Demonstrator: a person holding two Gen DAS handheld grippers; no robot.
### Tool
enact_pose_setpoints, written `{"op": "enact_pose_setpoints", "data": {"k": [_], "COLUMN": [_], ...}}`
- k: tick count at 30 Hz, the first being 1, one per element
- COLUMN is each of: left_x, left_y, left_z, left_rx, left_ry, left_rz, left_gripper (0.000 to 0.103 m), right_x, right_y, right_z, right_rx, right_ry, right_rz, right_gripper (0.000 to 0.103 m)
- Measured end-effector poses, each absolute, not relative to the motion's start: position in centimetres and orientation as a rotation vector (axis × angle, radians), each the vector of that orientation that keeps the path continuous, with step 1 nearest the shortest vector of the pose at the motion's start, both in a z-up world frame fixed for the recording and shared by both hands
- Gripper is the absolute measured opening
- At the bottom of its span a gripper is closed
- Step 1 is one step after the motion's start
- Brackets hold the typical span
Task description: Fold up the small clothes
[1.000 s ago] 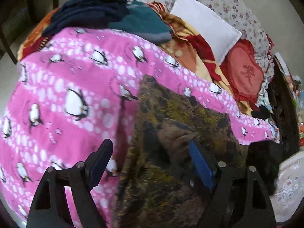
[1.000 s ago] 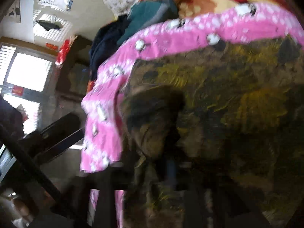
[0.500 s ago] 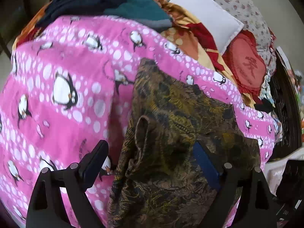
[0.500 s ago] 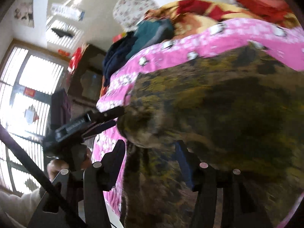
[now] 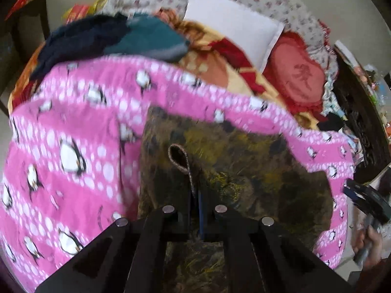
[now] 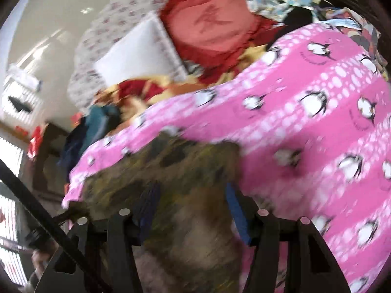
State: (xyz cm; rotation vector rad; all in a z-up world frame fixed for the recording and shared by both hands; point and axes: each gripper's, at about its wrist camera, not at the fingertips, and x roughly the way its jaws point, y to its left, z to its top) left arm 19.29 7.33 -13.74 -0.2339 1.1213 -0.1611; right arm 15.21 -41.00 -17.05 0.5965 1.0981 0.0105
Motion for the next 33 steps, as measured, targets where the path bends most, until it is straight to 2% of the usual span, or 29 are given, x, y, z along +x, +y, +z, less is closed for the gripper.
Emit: {"op": "enact_pose_setpoints", "data": {"k": [5, 6, 7, 8, 9, 14, 20, 24, 25, 26, 27, 28, 30, 33], "left_x": [20.2, 20.4, 20.6, 20.9, 21.0, 21.3, 22.8, 22.9, 22.8, 22.6, 22.4, 22.3, 21.8, 21.2], "left_y": [7.5, 7.8, 8.0, 8.3, 8.4, 8.0, 8.7, 9.5, 9.6, 9.9, 10.0, 10.4, 11.0, 11.3], "left_z": [-11.6, -11.4, -11.2, -11.1, -10.9, -11.3, -18.4, -18.3, -17.7, -17.2, -16.8, -16.2, -15.3, -14.9], "left_rx": [-0.203, -0.206, -0.215, -0.227, -0.232, -0.182, -0.188, -0.225, -0.203, -0.193, -0.198, -0.210, -0.221, -0.239], "left_ry": [1.077, 1.074, 1.072, 1.073, 1.069, 1.053, 1.216, 1.211, 1.197, 1.189, 1.181, 1.172, 1.156, 1.163], "left_rz": [-0.154, -0.147, -0.141, -0.137, -0.136, -0.118, 0.011, 0.033, 0.046, 0.050, 0.047, 0.040, 0.034, 0.025], "left_gripper": [0.004, 0.004, 0.004, 0.004, 0.004, 0.004, 0.004, 0.008, 0.015, 0.018, 0.024, 0.032, 0.041, 0.048], "right_x": [19.9, 20.3, 20.5, 20.6, 20.7, 21.1, 22.8, 22.2, 21.5, 20.7, 19.6, 18.6, 16.6, 14.1], "right_y": [-42.4, -42.0, -41.8, -41.6, -41.4, -39.8, -39.4, -40.6, -41.0, -41.3, -41.4, -41.3, -40.5, -38.4], "right_z": [-23.4, -24.2, -24.6, -24.3, -23.6, -19.1, -23.3, -23.6, -22.9, -22.0, -20.8, -19.9, -18.5, -18.0], "right_rx": [0.766, 0.791, 0.801, 0.798, 0.778, 0.570, 0.552, 0.580, 0.614, 0.631, 0.642, 0.652, 0.649, 0.592], "right_ry": [1.232, 1.254, 1.266, 1.251, 1.223, 1.103, 1.166, 1.175, 1.158, 1.148, 1.136, 1.127, 1.139, 1.188], "right_rz": [0.025, 0.033, 0.034, 0.045, 0.047, 0.038, -0.002, -0.054, -0.044, -0.034, -0.014, 0.011, 0.069, 0.113], "right_gripper": [0.070, 0.064, 0.052, 0.009, 0.007, 0.007, 0.008, 0.013, 0.013, 0.019, 0.030, 0.037, 0.061, 0.063]}}
